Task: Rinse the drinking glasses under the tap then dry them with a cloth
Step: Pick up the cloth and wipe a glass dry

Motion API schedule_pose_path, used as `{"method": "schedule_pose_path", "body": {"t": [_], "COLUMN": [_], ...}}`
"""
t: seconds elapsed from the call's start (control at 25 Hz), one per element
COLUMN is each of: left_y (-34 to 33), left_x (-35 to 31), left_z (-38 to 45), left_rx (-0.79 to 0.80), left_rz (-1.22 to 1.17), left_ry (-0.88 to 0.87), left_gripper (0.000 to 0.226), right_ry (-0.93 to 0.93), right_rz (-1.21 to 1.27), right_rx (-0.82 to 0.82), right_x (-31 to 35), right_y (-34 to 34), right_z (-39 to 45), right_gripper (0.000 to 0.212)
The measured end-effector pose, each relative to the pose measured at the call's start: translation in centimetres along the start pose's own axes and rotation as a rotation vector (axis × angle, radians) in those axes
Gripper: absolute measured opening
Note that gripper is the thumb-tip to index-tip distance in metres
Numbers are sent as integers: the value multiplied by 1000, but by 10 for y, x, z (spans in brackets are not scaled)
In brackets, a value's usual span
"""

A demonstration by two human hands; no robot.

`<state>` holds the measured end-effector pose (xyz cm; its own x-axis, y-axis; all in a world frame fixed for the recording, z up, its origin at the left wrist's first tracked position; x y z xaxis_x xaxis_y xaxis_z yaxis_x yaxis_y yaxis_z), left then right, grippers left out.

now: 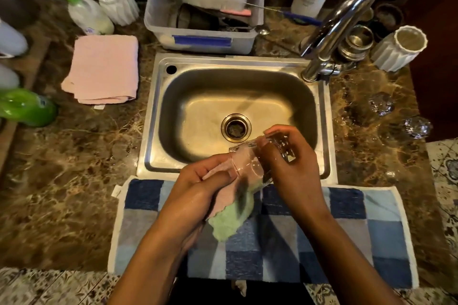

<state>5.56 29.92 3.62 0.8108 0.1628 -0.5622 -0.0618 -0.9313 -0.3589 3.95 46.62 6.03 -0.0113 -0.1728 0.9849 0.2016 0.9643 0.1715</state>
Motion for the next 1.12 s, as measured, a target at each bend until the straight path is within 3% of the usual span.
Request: {"method": "schedule_pose_path", "body": {"t": [0.16,0.28,0.48,0.64,0.72,0.88,1.04,1.12], "left_y": [1,3,21,42,43,22,17,20], "left_x": [-3,-2,20,33,31,31,27,22], "left_z": [8,25,66,88,95,104,109,110], "left_rx": [243,319,153,27,-7,41,-21,-10], "left_rz": [-295,-286,-13,187,289,203,208,159], "left_ry": [79,71,-6,-71,-131,-216,-151,-129], "left_gripper": [43,49,55,35,36,48,21,27], "right_ry": [-15,-19,-85,-155,-177,-174,-192,-208], "right_rz": [-16,-70,-67,30,47,60,74,-27], "right_rx": [0,-19,-68,-95,-100,-134,-102,36], "right_x": [-6,-21,-66,-106,-119,-134,-140,-143], "right_y": [-22,-34,-43,-48,-47,-42,-39,-39], "right_z": [5,11,16,18,19,16,15,18], "right_gripper": [27,30,31,21,19,11,32,51]}}
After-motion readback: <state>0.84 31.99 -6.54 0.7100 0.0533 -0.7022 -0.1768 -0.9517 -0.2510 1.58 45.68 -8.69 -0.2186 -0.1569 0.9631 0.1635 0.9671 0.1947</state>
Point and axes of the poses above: each hand's wrist, its own z-axis towards the middle knuckle, its own y-axis out of the back of the hand, x = y × z, the point moved 8 cm from there along z, towards the middle knuckle, and after that the axes turned 13 degrees about y, right-handed, at the moved point
